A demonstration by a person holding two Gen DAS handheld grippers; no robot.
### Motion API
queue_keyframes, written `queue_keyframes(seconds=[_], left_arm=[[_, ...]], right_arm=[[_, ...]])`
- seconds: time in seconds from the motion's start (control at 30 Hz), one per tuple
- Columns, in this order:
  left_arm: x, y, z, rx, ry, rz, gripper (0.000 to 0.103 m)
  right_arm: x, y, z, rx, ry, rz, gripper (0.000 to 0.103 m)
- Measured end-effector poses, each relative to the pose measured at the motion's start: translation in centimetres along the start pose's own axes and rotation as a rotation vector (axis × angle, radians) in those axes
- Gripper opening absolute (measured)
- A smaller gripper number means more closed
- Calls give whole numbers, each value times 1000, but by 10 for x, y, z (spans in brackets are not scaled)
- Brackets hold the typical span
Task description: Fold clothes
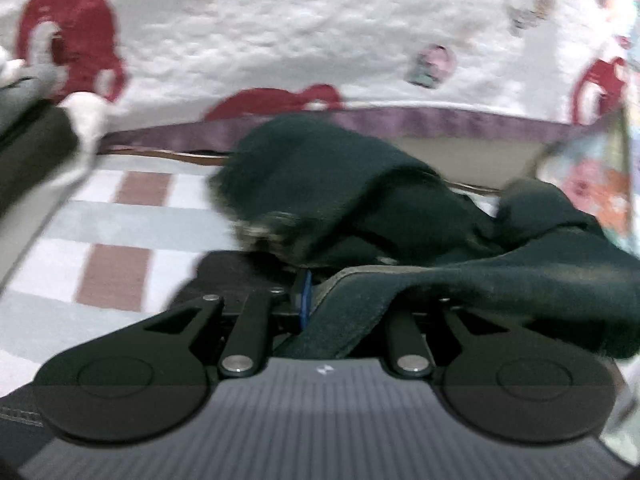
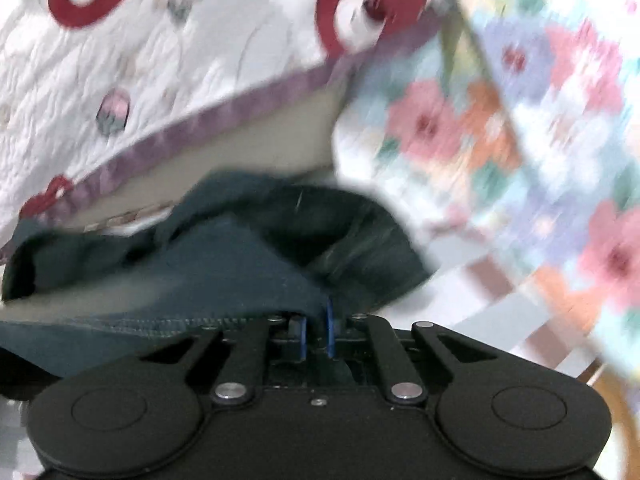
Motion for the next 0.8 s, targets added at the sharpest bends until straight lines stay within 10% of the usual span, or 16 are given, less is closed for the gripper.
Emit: queue_keyframes(seconds=[0.13, 0.2, 0.27, 0.33, 0.4, 0.63, 0.8], left_arm=[[1, 24, 15, 76, -47, 11, 24], [3, 39, 26, 147, -91, 24, 50], [10, 53, 37, 245, -140, 18, 55], [13, 58, 42, 319, -147, -48, 46], [12, 62, 39, 337, -133, -47, 6], [-26, 57, -8, 401, 79, -191, 6], [-37, 58, 16, 357, -15, -196, 6]], right_arm=[[-28, -15, -43, -142, 162, 37, 9], [-34, -17, -54, -171, 213, 49, 9], [-33, -16, -54, -171, 229, 49, 9], [-26, -13, -44, -178, 214, 52, 9], [-18, -4, -29, -176, 193, 61, 9], [10, 41, 27, 10, 48, -6, 9], [19, 44, 50, 66, 11, -105, 10]])
Point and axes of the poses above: each gripper's, at about its wrist camera, not at the fingertips, and x roughly the way its jaws point, y to its right, z to its underside, the point moved 9 cm from there along x, roughly the way its jaws point, and after that the axes turned 11 degrees about x, right-handed, at the moved point
